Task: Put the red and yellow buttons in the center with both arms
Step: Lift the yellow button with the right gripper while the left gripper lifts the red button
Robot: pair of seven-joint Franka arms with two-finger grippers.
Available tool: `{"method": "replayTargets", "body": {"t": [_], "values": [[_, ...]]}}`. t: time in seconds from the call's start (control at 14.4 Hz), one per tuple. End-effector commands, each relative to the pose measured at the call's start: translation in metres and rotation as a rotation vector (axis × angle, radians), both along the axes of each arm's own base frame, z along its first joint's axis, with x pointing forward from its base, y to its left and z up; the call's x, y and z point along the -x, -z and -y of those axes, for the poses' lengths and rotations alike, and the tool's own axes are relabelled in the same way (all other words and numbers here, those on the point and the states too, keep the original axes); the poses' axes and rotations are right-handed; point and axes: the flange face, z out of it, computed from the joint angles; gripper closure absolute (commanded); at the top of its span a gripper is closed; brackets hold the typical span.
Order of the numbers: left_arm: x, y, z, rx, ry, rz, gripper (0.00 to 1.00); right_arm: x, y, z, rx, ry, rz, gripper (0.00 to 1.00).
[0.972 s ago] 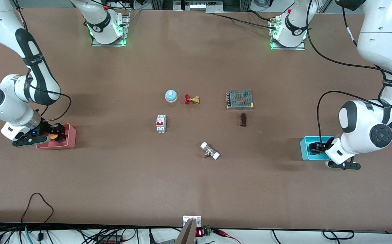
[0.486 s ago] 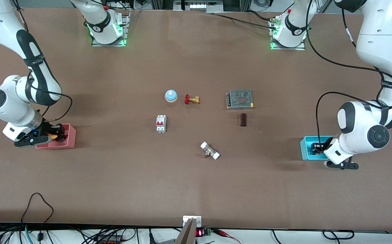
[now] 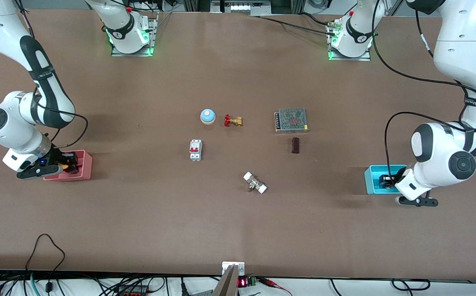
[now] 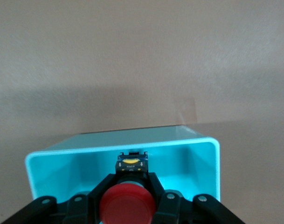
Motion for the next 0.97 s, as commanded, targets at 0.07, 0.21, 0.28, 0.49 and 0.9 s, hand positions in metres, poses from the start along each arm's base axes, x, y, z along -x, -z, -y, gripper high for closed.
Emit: {"method": "replayTargets", "body": {"t": [0.07, 0.21, 0.28, 0.49, 0.9], "values": [[0.0, -0.063, -0.003, -0.021, 0.006, -0.017, 0.71, 0.011, -0.076, -0.008, 0.017, -0.039, -0.059, 0.77], [-0.002, -0.093, 0.002, -0.022, 0.01, -0.041, 0.71, 0.018, -0.118, -0.027, 0.014, -0.049, -0.093, 0.77], [-0.003, -0.107, 0.009, -0.019, 0.014, -0.048, 0.71, 0.021, -0.136, -0.042, -0.012, -0.045, -0.105, 0.78], [-0.006, -0.126, 0.051, -0.024, -0.002, -0.068, 0.71, 0.028, -0.158, -0.102, -0.074, -0.054, -0.136, 0.78], [0.01, -0.098, 0.211, -0.06, -0.129, -0.105, 0.71, 0.034, -0.138, -0.219, -0.058, 0.002, -0.135, 0.78]]}}
